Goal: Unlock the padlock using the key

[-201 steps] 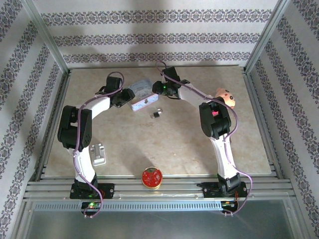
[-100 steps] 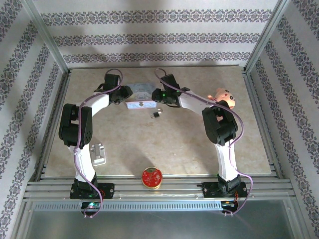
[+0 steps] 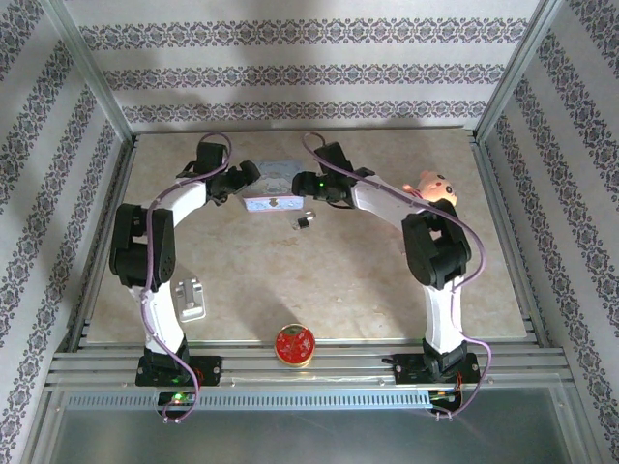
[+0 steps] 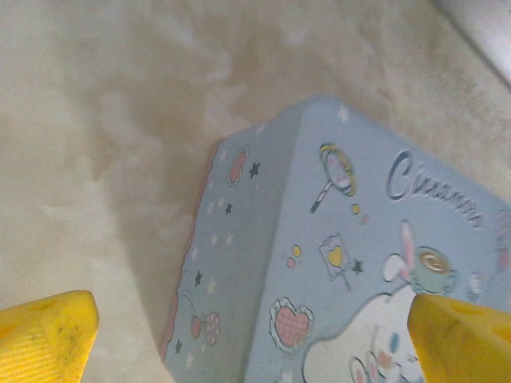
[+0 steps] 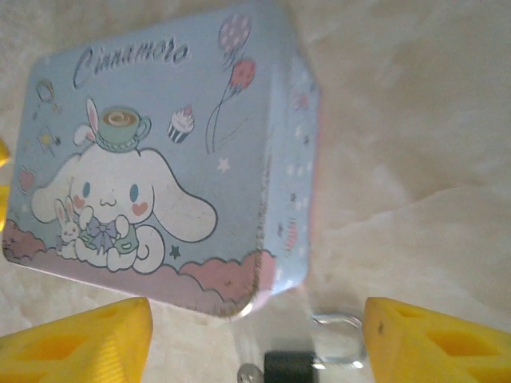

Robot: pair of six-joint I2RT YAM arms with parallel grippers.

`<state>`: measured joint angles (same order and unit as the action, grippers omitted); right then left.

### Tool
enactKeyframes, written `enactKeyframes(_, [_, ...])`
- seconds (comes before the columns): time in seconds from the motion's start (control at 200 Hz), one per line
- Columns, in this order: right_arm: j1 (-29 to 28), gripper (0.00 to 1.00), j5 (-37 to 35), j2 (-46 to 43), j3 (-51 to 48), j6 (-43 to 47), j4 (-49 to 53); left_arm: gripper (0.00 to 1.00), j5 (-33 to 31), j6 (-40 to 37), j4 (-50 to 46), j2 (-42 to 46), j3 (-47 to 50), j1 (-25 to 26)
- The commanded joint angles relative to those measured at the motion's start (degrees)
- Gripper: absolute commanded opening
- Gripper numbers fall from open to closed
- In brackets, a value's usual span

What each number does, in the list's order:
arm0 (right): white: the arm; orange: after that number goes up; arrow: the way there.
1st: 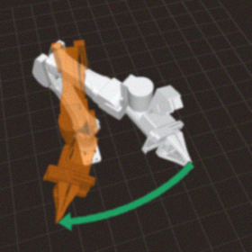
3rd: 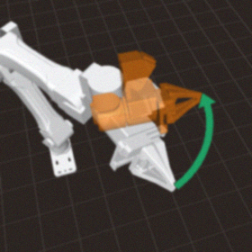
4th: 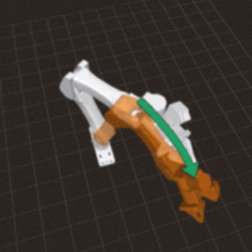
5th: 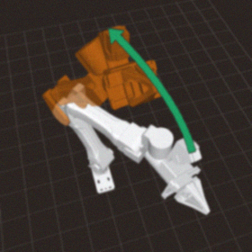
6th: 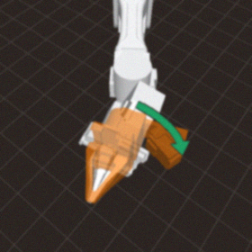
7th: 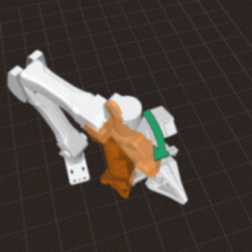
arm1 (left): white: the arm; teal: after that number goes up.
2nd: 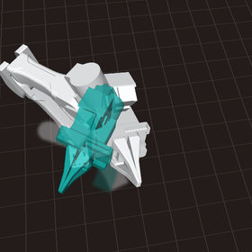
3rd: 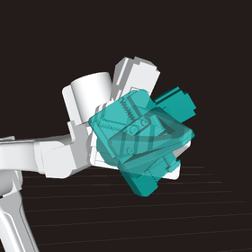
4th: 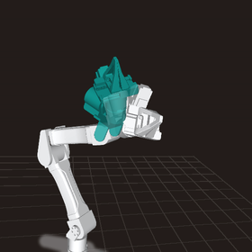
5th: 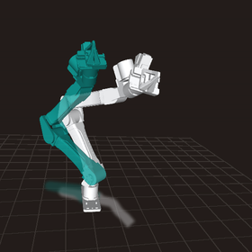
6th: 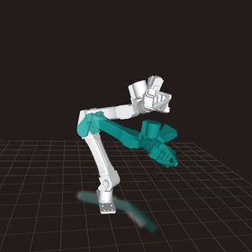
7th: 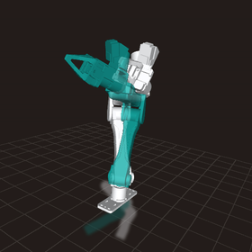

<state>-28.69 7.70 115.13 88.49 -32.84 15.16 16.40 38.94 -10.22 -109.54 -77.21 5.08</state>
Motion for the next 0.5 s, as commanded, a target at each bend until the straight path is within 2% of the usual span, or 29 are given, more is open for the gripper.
enactKeyframes(0.0, [0.7, 0.75, -5.3, -7.2, -3.1, 2.9, 2.6, 0.99, -0.8, -1.0, -1.6, 7.8, 2.7, -2.3])
enactKeyframes(0.055, [0.7, 0.85, -7.2, -10.1, -5.6, 3.3, 2.7, 0.99, -1.6, -1.4, -1.5, 11.0, 5.1, -3.0])
enactKeyframes(0.075, [0.7, 0.96, -7.7, -11.1, -6.5, 3.5, 2.8, 0.99, -2.0, -1.6, -1.4, 12.1, 6.2, -3.2])
enactKeyframes(0.09, [0.7, 0.98, -8.0, -11.9, -7.2, 3.7, 2.7, 0.99, -2.4, -1.8, -1.3, 13.1, 7.0, -3.4])
enactKeyframes(0.29, [0.7, 0.98, -13.4, -21.8, -16.8, 4.6, 2.8, 0.99, -10.6, -5.3, 1.7, 27.5, 20.6, -4.9])
enactKeyframes(0.495, [0.5, 0.98, -19.9, -32.0, -26.6, 5.5, 2.1, 0.99, -18.8, -10.2, 9.3, 42.6, 35.1, -5.1])
